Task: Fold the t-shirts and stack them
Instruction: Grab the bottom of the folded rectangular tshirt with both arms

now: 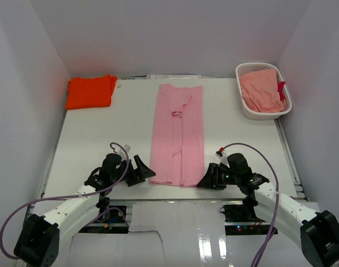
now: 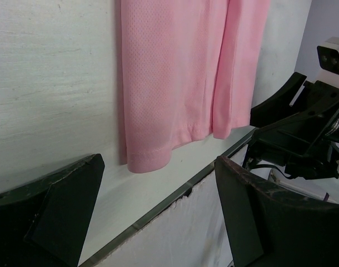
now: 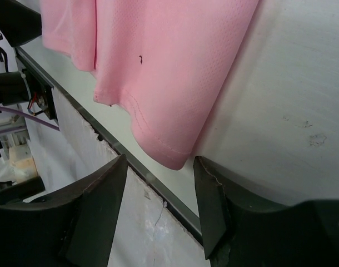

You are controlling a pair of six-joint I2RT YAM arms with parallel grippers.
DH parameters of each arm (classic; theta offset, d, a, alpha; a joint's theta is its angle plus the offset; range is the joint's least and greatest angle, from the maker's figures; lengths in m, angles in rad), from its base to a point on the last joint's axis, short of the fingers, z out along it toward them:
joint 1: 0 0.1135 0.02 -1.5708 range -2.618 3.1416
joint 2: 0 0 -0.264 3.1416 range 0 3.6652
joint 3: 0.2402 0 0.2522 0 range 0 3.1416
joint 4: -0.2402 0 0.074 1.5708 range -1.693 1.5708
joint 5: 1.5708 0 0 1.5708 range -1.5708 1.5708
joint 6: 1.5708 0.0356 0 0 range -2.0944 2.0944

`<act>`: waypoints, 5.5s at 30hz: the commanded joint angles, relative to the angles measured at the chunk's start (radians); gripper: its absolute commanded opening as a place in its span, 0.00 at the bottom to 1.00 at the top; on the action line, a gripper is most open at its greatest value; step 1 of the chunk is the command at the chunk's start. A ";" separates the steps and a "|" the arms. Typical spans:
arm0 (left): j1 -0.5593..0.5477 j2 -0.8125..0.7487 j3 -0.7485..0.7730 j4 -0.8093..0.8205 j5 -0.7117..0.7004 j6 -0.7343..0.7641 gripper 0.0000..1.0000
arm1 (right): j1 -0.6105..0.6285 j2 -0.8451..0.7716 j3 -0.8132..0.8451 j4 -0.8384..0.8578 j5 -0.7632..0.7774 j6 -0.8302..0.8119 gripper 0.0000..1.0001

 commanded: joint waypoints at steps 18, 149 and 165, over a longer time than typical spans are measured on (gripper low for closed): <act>-0.007 -0.007 -0.026 0.010 -0.008 0.003 0.92 | 0.040 0.090 0.018 0.039 0.116 -0.002 0.49; -0.083 0.270 0.184 0.091 0.012 0.009 0.00 | 0.041 0.127 0.279 -0.125 0.102 -0.134 0.08; -0.083 0.319 0.320 0.048 -0.066 0.047 0.00 | 0.035 0.225 0.391 -0.135 0.150 -0.184 0.08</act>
